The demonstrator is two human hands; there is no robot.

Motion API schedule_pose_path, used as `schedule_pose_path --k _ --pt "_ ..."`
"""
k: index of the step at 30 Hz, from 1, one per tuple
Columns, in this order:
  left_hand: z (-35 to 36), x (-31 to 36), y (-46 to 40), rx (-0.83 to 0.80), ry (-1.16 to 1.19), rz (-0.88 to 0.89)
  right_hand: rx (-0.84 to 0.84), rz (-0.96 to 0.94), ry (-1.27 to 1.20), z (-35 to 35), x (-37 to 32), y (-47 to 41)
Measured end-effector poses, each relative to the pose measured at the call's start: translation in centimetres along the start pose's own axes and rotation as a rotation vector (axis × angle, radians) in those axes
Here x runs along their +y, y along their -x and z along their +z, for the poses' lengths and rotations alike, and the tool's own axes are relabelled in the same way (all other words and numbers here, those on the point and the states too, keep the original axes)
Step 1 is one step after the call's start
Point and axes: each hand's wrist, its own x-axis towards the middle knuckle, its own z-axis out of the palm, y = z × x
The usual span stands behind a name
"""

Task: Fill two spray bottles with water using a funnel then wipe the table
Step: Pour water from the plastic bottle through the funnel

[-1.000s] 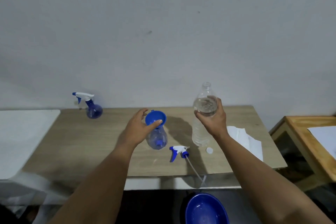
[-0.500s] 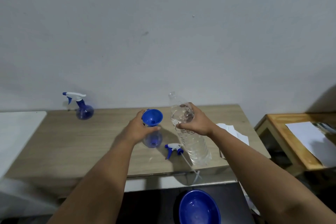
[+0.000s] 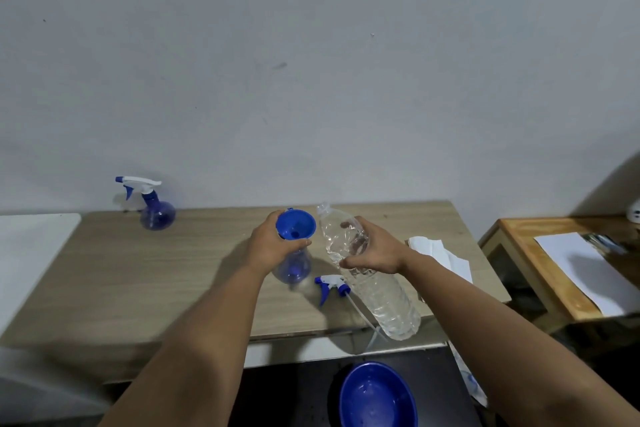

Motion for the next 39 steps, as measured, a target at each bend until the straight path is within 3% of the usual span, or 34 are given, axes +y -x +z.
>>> schedule_pose_path --k 39 --pt "-0.2 0.0 -0.3 -0.005 0.027 -0.015 -0.216 0.123 0.252 -0.6 -2.1 -2.5"
